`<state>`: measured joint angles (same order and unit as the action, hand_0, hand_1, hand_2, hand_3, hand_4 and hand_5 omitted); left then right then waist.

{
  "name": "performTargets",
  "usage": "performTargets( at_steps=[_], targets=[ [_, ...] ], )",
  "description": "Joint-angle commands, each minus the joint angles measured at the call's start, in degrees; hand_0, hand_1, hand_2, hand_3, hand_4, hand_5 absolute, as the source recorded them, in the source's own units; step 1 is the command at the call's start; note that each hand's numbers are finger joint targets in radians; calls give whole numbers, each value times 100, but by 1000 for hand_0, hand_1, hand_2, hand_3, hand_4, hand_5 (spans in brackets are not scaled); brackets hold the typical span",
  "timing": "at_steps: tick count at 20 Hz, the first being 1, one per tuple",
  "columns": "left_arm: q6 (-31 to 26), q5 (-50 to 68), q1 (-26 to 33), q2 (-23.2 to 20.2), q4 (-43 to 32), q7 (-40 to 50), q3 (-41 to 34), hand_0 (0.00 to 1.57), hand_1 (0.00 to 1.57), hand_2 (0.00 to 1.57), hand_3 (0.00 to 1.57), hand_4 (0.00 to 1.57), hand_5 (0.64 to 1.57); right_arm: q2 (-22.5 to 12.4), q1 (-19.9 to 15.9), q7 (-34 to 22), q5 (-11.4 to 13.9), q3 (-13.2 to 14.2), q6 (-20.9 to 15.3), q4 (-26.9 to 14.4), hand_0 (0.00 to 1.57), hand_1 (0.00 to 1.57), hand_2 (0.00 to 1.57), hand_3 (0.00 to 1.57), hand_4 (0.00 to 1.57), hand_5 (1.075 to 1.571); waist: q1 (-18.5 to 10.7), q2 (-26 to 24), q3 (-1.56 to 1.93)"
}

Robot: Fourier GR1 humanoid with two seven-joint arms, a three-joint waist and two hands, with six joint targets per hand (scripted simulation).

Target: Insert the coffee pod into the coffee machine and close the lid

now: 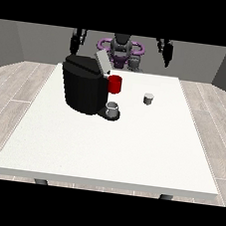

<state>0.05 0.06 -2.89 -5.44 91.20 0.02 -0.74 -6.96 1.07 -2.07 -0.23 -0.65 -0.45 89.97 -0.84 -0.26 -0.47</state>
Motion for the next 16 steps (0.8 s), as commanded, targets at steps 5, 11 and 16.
performTargets(
  at_steps=[5, 11, 16],
  targets=[
    [-229, 85, 138, 261, -21, -619, 195, 0, 0, 0, 0, 282, 1571, 26, -254, -42, -191, 290, 128, -252, 0, 0, 0, 0, 128, 1571, -5, -66, 47],
    [-380, -319, 427, -122, -511, -1385, 112, 0, 0, 0, 0, 311, 1571, 427, -97, 633, -249, 582, -488, 33, 0, 0, 0, 0, 181, 1571, 217, -7, 47],
    [-351, -591, -480, -701, -986, -998, -304, 0, 0, 0, 0, 0, 1571, 644, -128, 902, 84, 165, -613, 110, 0, 0, 0, 0, 169, 1571, 544, 258, 46]
  ],
)
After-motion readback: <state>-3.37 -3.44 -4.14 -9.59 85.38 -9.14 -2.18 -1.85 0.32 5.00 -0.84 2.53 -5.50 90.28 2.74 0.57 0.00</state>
